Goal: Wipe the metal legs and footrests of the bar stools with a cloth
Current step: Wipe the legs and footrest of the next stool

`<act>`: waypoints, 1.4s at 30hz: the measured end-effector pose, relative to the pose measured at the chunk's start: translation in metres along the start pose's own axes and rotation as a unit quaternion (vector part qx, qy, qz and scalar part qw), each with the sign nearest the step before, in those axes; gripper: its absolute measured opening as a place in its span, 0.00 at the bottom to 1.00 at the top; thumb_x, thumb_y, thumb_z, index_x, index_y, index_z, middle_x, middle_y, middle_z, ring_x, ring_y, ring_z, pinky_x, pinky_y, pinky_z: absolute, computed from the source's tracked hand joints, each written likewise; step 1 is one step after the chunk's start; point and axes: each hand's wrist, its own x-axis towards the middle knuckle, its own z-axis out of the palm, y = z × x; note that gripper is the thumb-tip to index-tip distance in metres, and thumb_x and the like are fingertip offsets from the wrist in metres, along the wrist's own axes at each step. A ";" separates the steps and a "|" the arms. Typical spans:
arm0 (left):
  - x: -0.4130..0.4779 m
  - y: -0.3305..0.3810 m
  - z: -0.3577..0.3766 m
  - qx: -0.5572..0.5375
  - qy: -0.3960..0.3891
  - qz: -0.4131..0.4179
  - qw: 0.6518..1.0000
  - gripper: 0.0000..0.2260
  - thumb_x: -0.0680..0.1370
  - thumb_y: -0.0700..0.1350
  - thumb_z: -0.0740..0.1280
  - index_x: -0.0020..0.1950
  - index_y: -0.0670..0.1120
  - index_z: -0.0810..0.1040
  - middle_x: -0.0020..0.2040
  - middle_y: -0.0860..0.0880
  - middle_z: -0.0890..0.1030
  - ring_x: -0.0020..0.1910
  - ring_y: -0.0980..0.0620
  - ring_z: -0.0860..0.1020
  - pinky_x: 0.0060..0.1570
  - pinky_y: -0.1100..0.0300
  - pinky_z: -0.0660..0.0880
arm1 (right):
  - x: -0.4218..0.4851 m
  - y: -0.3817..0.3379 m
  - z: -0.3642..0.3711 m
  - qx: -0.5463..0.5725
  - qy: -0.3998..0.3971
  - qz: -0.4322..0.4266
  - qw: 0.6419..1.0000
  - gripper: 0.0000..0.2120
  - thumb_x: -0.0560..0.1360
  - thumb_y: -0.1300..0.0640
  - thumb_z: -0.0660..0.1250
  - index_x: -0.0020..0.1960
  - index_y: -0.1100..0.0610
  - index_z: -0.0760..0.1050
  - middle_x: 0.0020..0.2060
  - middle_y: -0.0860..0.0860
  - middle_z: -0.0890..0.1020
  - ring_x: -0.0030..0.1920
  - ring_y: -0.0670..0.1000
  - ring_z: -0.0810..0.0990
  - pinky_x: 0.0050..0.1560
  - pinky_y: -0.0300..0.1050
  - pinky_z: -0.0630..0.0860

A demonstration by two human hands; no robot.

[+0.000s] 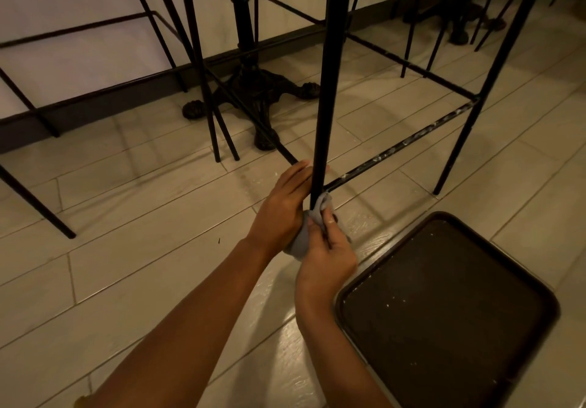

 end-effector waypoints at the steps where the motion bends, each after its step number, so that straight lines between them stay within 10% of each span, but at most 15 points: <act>1: 0.000 0.001 -0.001 0.001 -0.002 -0.002 1.000 0.19 0.76 0.36 0.61 0.68 0.41 0.70 0.66 0.43 0.73 0.69 0.51 0.61 0.70 0.69 0.55 | 0.001 -0.001 0.000 -0.002 0.002 -0.006 1.000 0.15 0.72 0.66 0.67 0.58 0.57 0.77 0.42 0.36 0.79 0.43 0.30 0.78 0.45 0.28 0.76; 9: -0.001 0.006 -0.006 0.035 -0.021 -0.007 0.999 0.22 0.77 0.45 0.49 0.70 0.44 0.66 0.69 0.46 0.70 0.71 0.52 0.59 0.69 0.62 0.61 | 0.004 0.012 -0.008 -0.037 -0.009 0.027 0.999 0.14 0.72 0.64 0.68 0.57 0.54 0.76 0.43 0.44 0.81 0.41 0.31 0.78 0.41 0.27 0.74; 19: -0.007 0.019 0.004 0.006 0.002 -0.095 0.995 0.21 0.81 0.42 0.58 0.74 0.46 0.60 0.74 0.47 0.62 0.74 0.54 0.56 0.72 0.60 0.57 | 0.022 0.000 -0.018 -0.057 -0.087 0.021 0.994 0.13 0.72 0.64 0.67 0.57 0.58 0.78 0.39 0.41 0.81 0.37 0.31 0.78 0.37 0.25 0.73; 27: -0.036 0.087 0.024 -0.097 0.238 -0.258 0.931 0.22 0.75 0.35 0.52 0.68 0.45 0.67 0.68 0.46 0.69 0.69 0.59 0.64 0.66 0.74 0.60 | 0.043 -0.015 -0.035 -0.053 -0.123 0.042 0.990 0.14 0.72 0.62 0.69 0.57 0.58 0.77 0.50 0.51 0.82 0.51 0.46 0.81 0.53 0.44 0.79; 34: -0.058 0.103 0.040 -0.024 0.120 -0.168 0.978 0.27 0.72 0.54 0.63 0.68 0.50 0.60 0.66 0.52 0.64 0.63 0.60 0.63 0.62 0.69 0.66 | 0.061 -0.044 -0.039 -0.047 -0.154 0.002 0.987 0.10 0.70 0.61 0.71 0.50 0.54 0.77 0.43 0.49 0.81 0.43 0.42 0.80 0.44 0.33 0.78; 42: -0.023 0.108 0.030 -0.021 0.128 -0.143 0.981 0.15 0.75 0.48 0.57 0.61 0.51 0.65 0.55 0.43 0.72 0.44 0.50 0.78 0.41 0.64 0.80 | 0.081 -0.068 -0.044 -0.012 -0.185 0.008 0.983 0.09 0.72 0.59 0.69 0.51 0.55 0.76 0.41 0.45 0.81 0.42 0.38 0.81 0.42 0.33 0.79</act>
